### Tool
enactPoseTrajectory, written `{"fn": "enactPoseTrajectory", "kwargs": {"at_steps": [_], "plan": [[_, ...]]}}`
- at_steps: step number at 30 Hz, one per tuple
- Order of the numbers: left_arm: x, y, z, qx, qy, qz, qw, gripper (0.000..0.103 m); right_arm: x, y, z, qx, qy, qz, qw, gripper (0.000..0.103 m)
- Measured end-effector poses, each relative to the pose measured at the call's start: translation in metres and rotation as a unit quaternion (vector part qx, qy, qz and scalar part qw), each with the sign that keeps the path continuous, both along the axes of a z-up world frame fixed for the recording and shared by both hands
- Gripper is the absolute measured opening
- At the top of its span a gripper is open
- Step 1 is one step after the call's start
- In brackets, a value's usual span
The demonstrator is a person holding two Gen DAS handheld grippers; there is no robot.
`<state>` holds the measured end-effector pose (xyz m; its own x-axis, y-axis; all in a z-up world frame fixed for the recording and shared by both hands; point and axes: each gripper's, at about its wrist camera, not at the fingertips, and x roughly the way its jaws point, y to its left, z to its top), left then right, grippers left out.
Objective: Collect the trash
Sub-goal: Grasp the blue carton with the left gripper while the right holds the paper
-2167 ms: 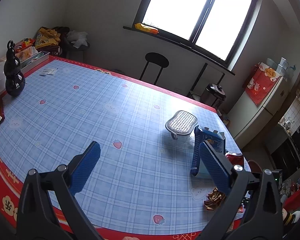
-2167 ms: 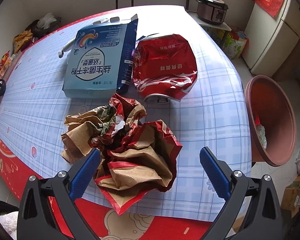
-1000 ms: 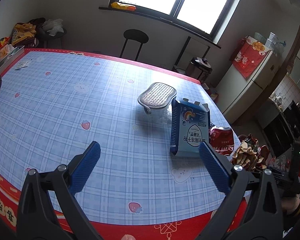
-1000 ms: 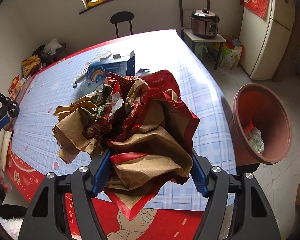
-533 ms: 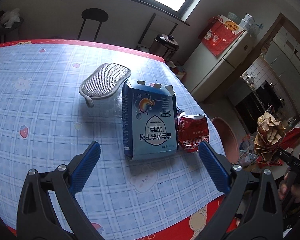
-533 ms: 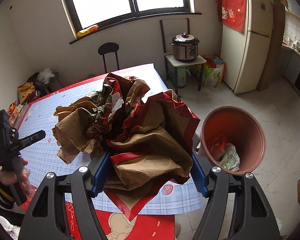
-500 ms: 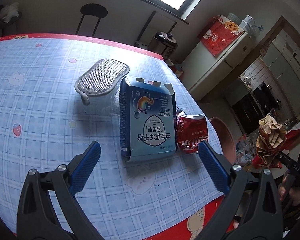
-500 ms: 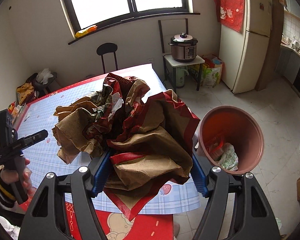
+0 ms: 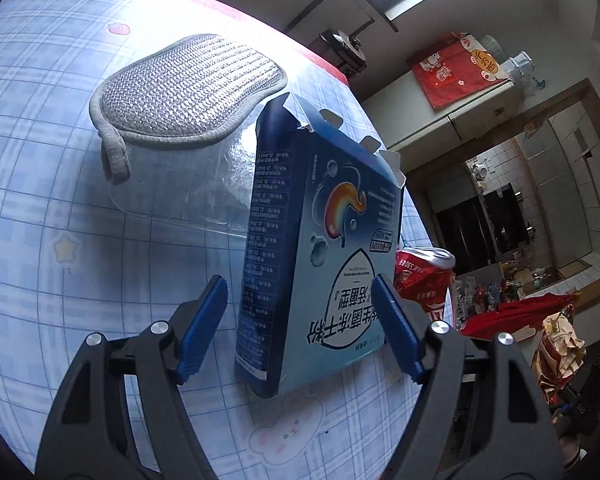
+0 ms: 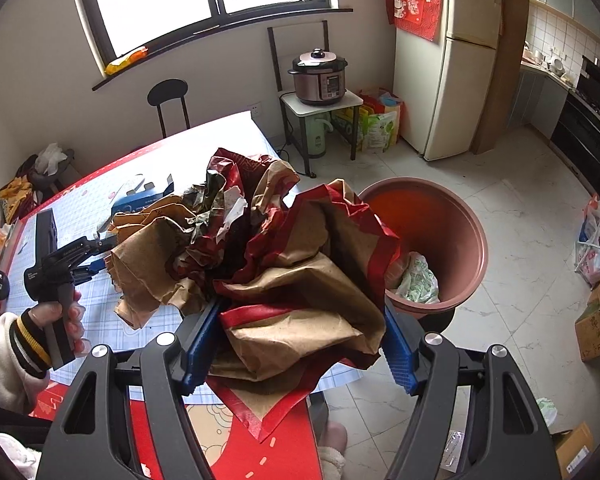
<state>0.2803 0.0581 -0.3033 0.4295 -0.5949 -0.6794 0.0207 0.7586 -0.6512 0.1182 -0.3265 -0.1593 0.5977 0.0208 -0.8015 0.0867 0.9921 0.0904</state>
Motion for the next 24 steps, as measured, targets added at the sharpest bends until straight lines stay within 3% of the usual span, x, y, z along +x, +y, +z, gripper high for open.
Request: {"fn": "enactPoseTrajectory", "kwargs": {"at_steps": [7, 10, 15, 18, 24], "plan": [[0.009, -0.003, -0.017, -0.030, 0.017, 0.006, 0.9994, 0.073, -0.005, -0.001, 0.002, -0.007, 0.000, -0.008, 1.000, 0.069], [0.011, -0.002, -0.021, -0.055, 0.029, 0.005, 0.9980, 0.064, -0.005, 0.000, 0.002, -0.006, -0.001, -0.004, 1.000, 0.069], [0.005, -0.007, -0.019, -0.068, 0.033, -0.022, 0.9969, 0.060, 0.000, 0.003, 0.003, 0.000, -0.004, 0.009, 1.000, 0.069], [0.001, -0.014, -0.013, -0.062, 0.025, -0.035, 0.9972, 0.050, 0.004, 0.006, 0.003, 0.002, -0.006, 0.017, 1.000, 0.069], [-0.017, -0.023, 0.014, -0.035, -0.022, -0.051, 0.9978, 0.040, 0.006, 0.006, 0.007, 0.010, -0.015, 0.027, 0.999, 0.069]]}}
